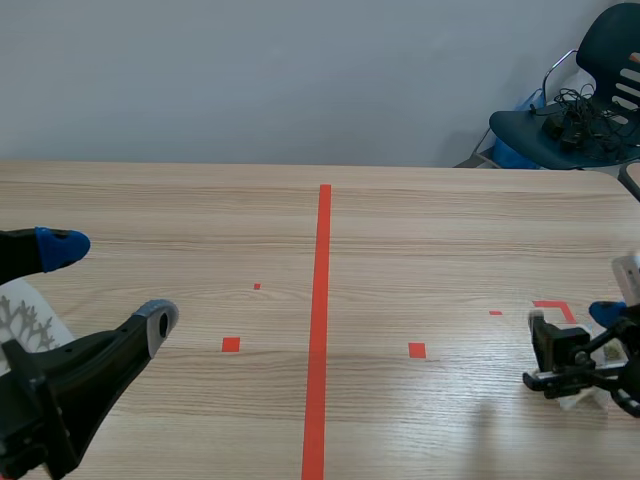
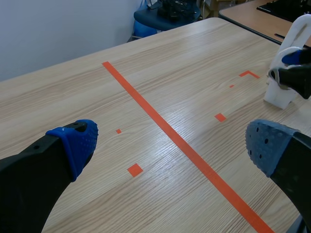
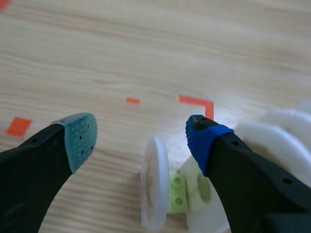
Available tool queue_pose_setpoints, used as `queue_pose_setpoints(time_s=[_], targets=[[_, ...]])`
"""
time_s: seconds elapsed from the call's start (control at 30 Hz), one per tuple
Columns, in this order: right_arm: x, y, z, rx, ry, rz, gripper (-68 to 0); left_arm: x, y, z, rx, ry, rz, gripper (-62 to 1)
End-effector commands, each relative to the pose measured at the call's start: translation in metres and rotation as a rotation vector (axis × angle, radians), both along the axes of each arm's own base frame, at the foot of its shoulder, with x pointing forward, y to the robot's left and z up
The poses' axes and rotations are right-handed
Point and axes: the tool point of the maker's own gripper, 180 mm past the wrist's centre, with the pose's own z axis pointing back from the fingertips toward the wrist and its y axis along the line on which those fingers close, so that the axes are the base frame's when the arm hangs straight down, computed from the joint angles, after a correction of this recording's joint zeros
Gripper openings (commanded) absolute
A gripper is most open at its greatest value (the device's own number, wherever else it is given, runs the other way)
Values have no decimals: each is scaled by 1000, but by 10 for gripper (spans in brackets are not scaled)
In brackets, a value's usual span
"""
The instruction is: Do the leaf sorting experiment
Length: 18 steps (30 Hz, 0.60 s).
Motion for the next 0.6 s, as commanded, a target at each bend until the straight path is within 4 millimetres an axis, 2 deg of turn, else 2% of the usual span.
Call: queue_pose_setpoints(time_s=[0.0, 0.07, 0.17, 0.33, 0.43, 0.57], targets=[[16, -1, 37, -32, -97, 29, -286, 2, 0, 6, -16, -21, 4, 14], [23, 5, 59, -50, -148, 60, -278, 2, 0, 6, -16, -21, 4, 14], [29, 18, 85, -67, -188, 119, -209, 2, 0, 6, -17, -22, 4, 14], [30, 47, 122, -20, -210, 258, -6, 2, 0, 6, -17, -22, 4, 14], [24, 61, 130, 10, -176, 332, 4, 2, 0, 6, -16, -21, 4, 14], [10, 71, 131, 11, -137, 396, 4, 2, 0, 6, -17, -22, 4, 14]])
